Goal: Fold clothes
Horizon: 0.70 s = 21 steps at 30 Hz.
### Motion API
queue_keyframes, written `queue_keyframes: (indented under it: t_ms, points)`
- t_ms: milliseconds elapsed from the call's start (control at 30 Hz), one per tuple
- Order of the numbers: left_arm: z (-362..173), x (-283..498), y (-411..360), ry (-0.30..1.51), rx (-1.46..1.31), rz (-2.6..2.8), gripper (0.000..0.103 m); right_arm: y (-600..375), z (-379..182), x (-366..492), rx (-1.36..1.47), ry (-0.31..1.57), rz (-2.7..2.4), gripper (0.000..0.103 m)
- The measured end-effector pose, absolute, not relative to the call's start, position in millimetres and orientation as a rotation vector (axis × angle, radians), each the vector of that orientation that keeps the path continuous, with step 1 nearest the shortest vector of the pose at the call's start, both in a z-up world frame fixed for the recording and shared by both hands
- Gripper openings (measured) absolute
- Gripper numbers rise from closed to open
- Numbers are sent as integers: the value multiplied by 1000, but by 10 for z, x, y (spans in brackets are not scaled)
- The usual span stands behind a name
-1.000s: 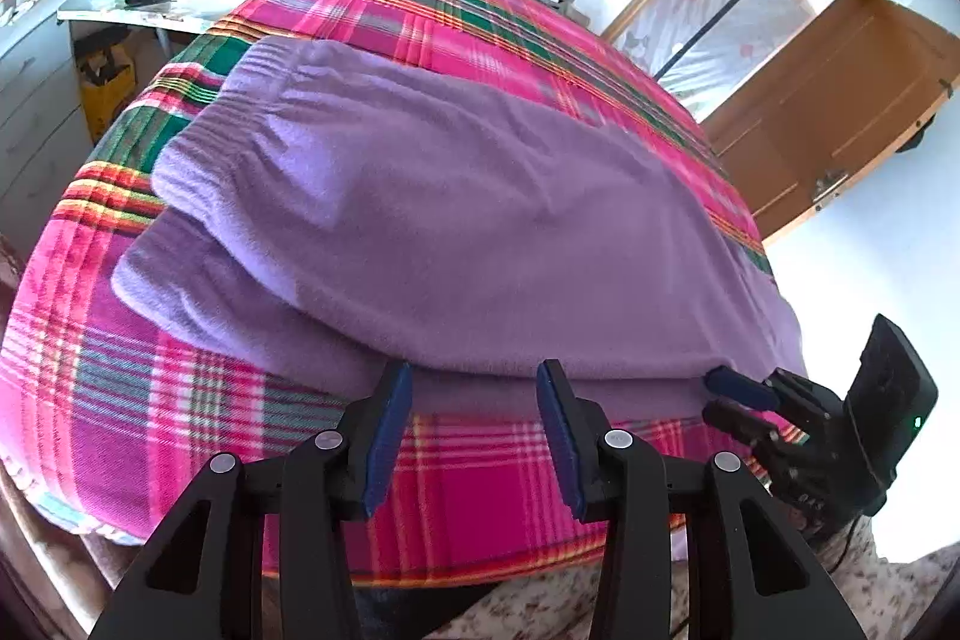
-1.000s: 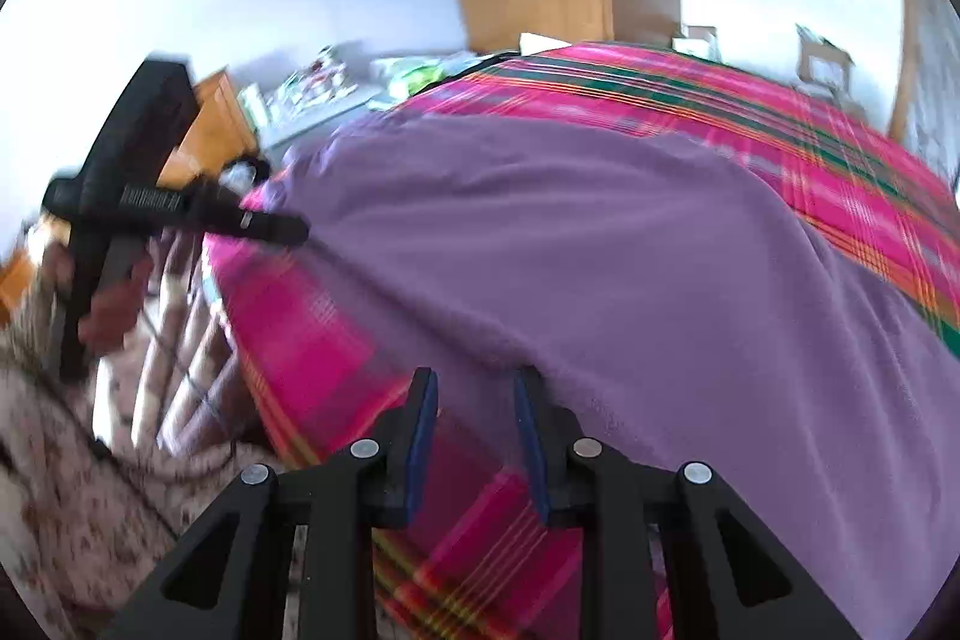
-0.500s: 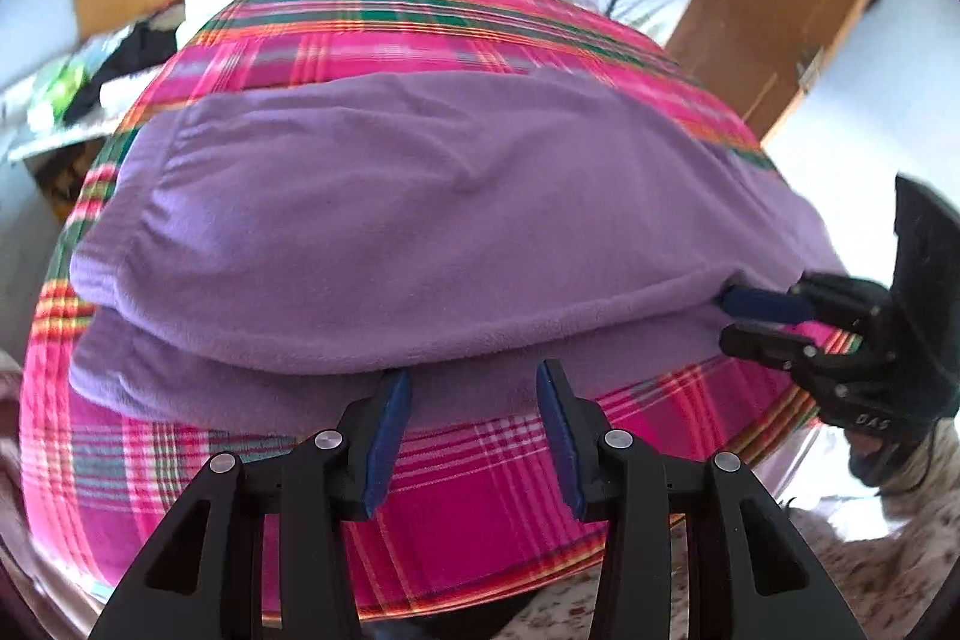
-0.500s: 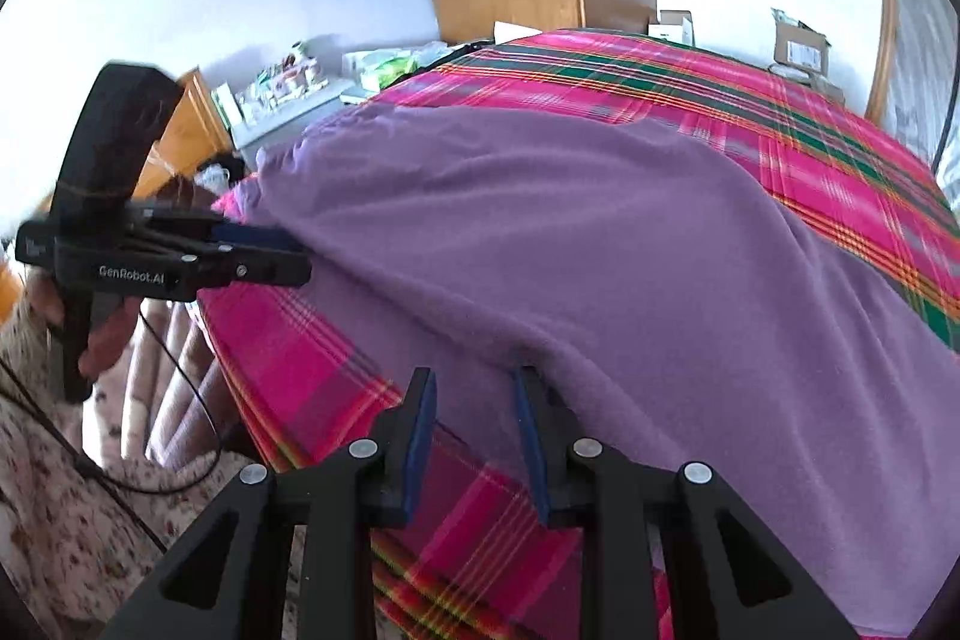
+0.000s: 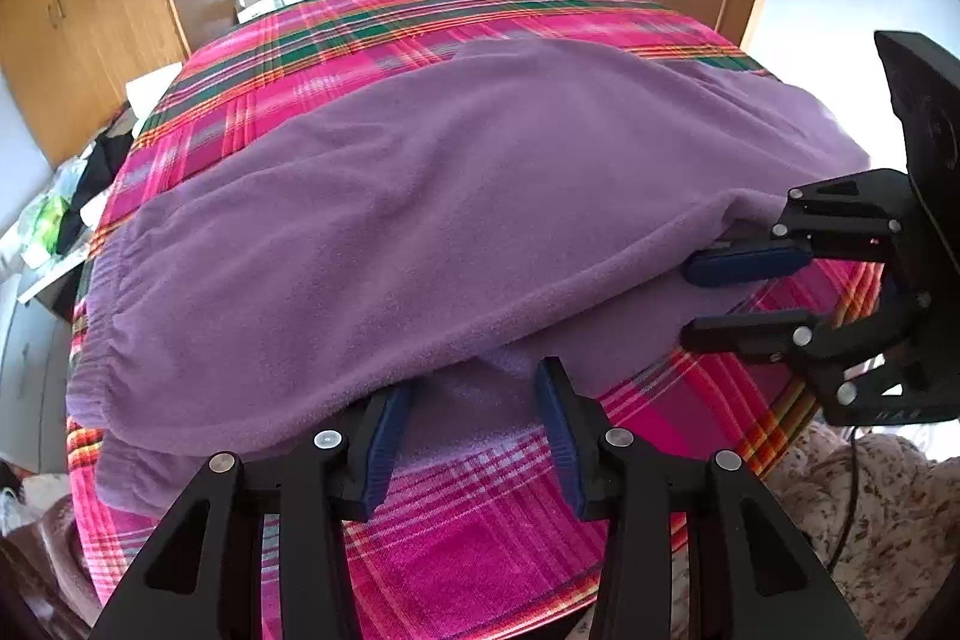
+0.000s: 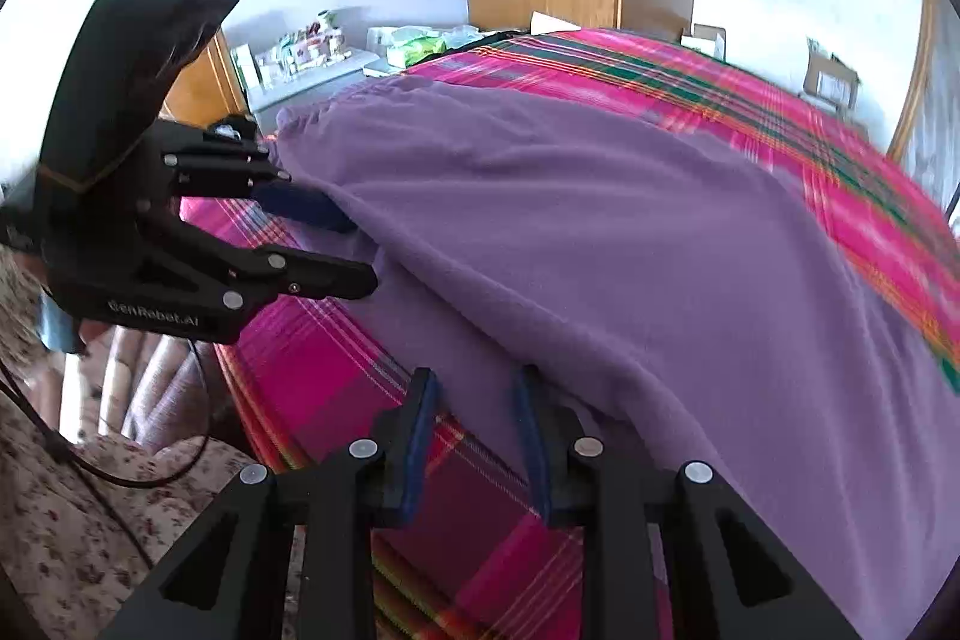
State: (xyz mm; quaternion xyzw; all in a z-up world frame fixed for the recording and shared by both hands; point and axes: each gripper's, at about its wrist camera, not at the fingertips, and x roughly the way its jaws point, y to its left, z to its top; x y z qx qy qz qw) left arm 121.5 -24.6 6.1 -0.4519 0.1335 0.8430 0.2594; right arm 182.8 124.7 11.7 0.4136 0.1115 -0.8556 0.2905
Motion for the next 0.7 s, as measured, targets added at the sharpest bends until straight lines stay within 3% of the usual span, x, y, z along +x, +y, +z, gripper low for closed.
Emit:
queue_keyframes:
  t_ms: [67,133,167,233,333,700]
  points:
    - [63,1232,-235,372,-1218,2282,45,1240,115,1819,1111,302,-2282,26]
    - [65,1249,-224,382,-1213,2280,39,1245,113,1814,1120,297,-2285,17]
    - [66,1258,-219,387,-1210,2279,35,1252,112,1812,1124,284,-2278,4]
    - [68,1275,-208,397,-1204,2277,15,1245,111,1831,1122,277,-2279,3]
    - [73,1324,-229,413,-1201,2272,5,1246,120,1882,1107,283,-2270,2]
    - [69,1409,-446,317,-1254,2243,3,1284,132,1975,1123,258,-2212,2]
